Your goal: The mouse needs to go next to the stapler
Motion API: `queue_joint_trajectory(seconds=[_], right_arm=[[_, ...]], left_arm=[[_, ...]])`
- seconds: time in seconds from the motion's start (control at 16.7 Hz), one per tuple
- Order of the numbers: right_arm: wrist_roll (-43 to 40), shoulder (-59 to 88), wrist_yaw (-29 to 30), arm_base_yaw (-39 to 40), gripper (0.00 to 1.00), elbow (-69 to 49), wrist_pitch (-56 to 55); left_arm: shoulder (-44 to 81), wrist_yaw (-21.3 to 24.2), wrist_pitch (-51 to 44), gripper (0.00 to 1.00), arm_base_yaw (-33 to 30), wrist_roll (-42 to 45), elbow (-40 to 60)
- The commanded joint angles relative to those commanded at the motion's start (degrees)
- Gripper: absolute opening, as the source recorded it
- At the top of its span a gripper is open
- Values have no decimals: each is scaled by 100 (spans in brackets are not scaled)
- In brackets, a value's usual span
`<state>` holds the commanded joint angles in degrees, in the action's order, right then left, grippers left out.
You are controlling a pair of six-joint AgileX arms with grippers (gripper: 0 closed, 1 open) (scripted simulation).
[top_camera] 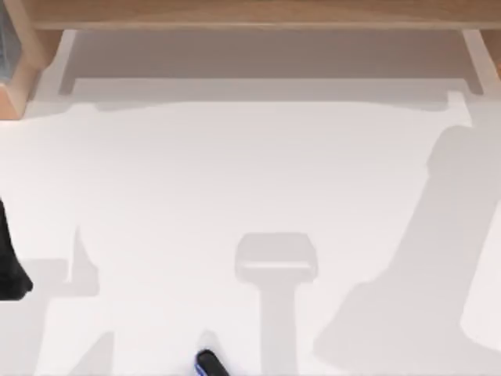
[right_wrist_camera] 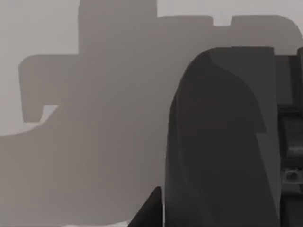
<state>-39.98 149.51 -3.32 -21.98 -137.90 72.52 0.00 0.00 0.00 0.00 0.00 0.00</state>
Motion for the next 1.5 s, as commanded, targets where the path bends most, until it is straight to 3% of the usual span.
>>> queue_joint_trajectory(seconds=[0.3,0.66,0.96,1.5], right_arm=[[637,-1076,223,72,0,394,-20],[2318,-2685,560,993,0,1702,-154],[4208,-3665,777,2450,0,3263,-424],[7814,-4597,918,5806,0,6052,-1425]], left_arm=[[0,0,0,100,0,0,0],[0,0,0,100,0,0,0],[0,0,0,100,0,0,0],[0,0,0,100,0,0,0]])
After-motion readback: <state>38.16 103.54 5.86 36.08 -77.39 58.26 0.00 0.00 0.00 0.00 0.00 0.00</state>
